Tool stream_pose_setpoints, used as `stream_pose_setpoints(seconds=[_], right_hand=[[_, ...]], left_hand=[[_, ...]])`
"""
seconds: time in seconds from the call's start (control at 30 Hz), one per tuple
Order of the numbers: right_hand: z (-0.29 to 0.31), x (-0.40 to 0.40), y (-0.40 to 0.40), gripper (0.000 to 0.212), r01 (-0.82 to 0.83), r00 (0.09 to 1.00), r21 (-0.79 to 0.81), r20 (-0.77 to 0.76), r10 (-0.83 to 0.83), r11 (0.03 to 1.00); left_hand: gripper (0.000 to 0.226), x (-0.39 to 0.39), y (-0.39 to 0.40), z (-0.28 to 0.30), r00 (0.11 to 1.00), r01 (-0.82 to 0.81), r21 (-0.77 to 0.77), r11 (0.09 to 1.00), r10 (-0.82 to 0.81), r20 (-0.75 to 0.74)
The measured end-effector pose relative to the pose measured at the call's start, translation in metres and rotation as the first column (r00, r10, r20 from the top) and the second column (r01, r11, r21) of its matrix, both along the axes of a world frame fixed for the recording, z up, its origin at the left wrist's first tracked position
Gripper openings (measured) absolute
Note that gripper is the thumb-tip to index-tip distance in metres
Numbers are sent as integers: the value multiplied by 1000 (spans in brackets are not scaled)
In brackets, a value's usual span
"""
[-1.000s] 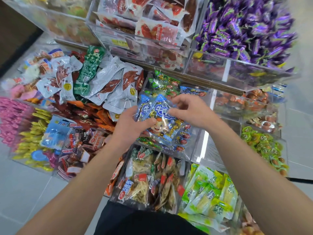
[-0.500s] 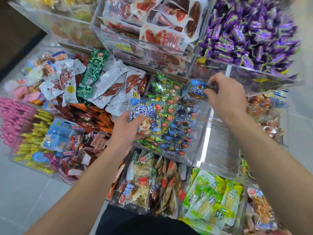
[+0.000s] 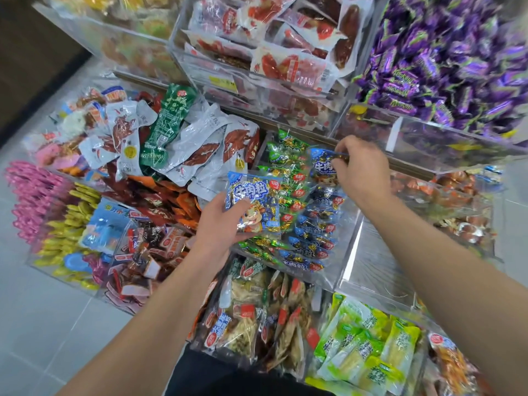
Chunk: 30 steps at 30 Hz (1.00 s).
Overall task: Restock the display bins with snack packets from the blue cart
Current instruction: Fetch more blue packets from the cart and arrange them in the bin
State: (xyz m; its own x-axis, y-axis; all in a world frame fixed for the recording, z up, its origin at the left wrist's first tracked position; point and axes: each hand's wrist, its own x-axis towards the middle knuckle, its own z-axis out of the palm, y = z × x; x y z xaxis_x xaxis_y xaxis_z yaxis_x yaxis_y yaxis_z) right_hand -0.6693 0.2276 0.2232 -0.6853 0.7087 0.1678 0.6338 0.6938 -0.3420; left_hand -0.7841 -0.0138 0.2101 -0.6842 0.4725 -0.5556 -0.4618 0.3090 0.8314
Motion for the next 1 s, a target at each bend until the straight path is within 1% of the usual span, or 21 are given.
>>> stream_pose_setpoints(seconds=[0.1, 0.23, 0.3, 0.37, 0.43, 0.47, 0.5, 0.53, 0.57, 0.6, 0.63, 0.67, 0.7, 0.73, 0.83, 0.9, 1.0], right_hand=[[-21, 18, 0, 17, 66, 997, -12, 30, -66, 998], [-47, 33, -1, 25, 93, 978, 77, 177, -105, 993], [-51, 29, 0, 27, 94, 970, 127, 213, -120, 987], [-51, 24, 0, 30, 112, 959, 162, 241, -149, 980], [-46, 22, -4, 35, 157, 959, 183, 208, -195, 970], [-44, 23, -6, 35, 171, 969, 190, 144, -200, 967], [-42, 24, -10, 30, 156, 982, 186, 76, -172, 970], [-42, 25, -14, 22, 101, 994, 143, 38, -107, 985], [-43, 26, -18, 17, 23, 998, 50, 54, -26, 998], [-46, 26, -22, 19, -44, 989, -73, 140, 54, 996], [-50, 25, -25, 27, -79, 950, -189, 283, 132, 979], [-53, 22, -26, 38, -79, 885, -274, 424, 194, 958], [-54, 19, -26, 49, -56, 837, -326, 500, 223, 944], [-55, 14, -25, 59, -30, 830, -358, 511, 223, 933], [-57, 3, -22, 77, 43, 870, -408, 464, 167, 912], [-58, 1, -18, 80, 84, 880, -408, 459, 124, 909], [-59, -1, -12, 76, 92, 893, -441, 434, 122, 893]], left_hand=[[44, 1, 2, 1, 1000, -7, 11, 1000, 7, 1], [47, -1, 1, 0, 1000, -9, 10, 1000, 9, 17], [51, -2, 1, -1, 1000, -7, 3, 1000, 7, 25], [49, -2, 0, -2, 1000, -1, 2, 1000, 1, 23], [44, -2, 0, -2, 1000, 0, 0, 1000, 0, 22], [39, -2, 0, -2, 1000, 2, 6, 1000, -2, 22], [34, -1, 0, -2, 1000, 4, 13, 1000, -5, 22], [29, -1, 0, -2, 1000, 7, 18, 1000, -7, 20], [26, 0, 1, -2, 1000, 9, 21, 1000, -9, 20], [23, 0, 1, -2, 1000, 11, 23, 1000, -12, 18], [22, 0, 1, -2, 1000, 14, 22, 1000, -14, 16], [22, 0, 1, -2, 1000, 16, 21, 1000, -16, 15], [21, 0, 2, -2, 1000, 15, 22, 1000, -15, 18], [20, -1, 1, -1, 1000, 12, 25, 1000, -13, 20], [18, -3, -1, -2, 1000, 20, 28, 999, -21, 15], [18, -4, -2, -3, 1000, 17, 33, 999, -18, 22], [19, -4, -2, -2, 999, 36, 39, 999, -37, 19]])
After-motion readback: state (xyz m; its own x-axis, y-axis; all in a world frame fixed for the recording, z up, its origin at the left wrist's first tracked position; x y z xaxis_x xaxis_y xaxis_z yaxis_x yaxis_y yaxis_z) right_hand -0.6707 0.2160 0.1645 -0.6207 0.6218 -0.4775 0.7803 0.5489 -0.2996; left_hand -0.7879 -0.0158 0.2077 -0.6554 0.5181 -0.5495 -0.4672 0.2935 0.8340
